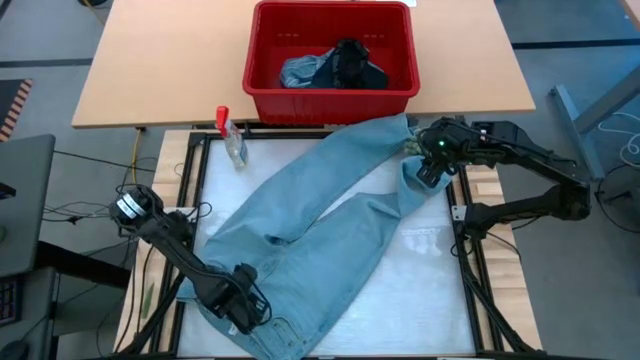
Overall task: Fold Laundry from Bin
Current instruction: Fold the blue pants from the red laundry bin
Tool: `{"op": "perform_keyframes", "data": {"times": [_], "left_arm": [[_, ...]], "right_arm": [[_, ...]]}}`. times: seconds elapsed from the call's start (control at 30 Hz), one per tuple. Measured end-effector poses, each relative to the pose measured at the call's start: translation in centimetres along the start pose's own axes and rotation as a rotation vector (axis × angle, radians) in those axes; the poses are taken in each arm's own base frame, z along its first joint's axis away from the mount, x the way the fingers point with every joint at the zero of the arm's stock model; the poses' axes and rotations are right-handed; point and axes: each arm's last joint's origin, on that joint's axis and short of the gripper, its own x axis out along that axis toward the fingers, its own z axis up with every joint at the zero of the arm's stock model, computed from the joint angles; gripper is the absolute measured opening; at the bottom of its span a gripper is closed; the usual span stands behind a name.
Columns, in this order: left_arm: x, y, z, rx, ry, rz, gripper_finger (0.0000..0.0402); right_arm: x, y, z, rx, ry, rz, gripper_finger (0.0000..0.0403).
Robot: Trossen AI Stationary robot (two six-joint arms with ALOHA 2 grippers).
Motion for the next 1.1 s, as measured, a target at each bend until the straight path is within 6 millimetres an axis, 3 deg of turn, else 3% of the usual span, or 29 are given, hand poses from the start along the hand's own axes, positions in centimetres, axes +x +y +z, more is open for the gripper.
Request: {"op": "perform_keyframes", "data": {"times": [0.2, 0.37, 0.47, 0.6, 0.67, 0.8, 1.0, 1.1], "left_arm": [[3.7, -0.9, -0.5, 0.095, 0.111, 0.051, 0.0191], [4.5, -1.2, -0.6, 0.154, 0.143, 0.064, 0.0196], [4.3, -1.0, -0.6, 0.155, 0.137, 0.079, 0.0158], [4.1, -0.9, -0.6, 0.192, 0.138, 0.103, 0.0043], [3.7, -0.9, -0.5, 0.198, 0.136, 0.097, 0.0023], [1.0, -0.4, 0.5, 0.211, 0.099, 0.139, 0.0017], [-7.4, 0.8, 3.6, 0.263, 0.019, 0.026, 0.0013], [-11.6, 1.6, 5.2, 0.297, -0.003, -0.123, 0.0013]], "right_arm": [[0.0, 0.0, 0.0, 0.000, 0.000, 0.000, 0.0240], [0.0, 0.0, 0.0, 0.001, 0.000, 0.001, 0.0240], [0.0, 0.0, 0.0, 0.001, 0.000, 0.001, 0.0240], [0.0, 0.0, 0.0, 0.001, 0.000, 0.001, 0.0240], [0.0, 0.0, 0.0, -0.003, 0.000, 0.001, 0.0240], [-0.7, -0.2, 0.2, -0.043, -0.015, 0.005, 0.0240], [-4.6, -1.4, 1.7, -0.014, -0.196, 0.045, 0.0240], [-6.6, -1.6, 2.7, -0.002, -0.336, 0.188, 0.0240]]}}
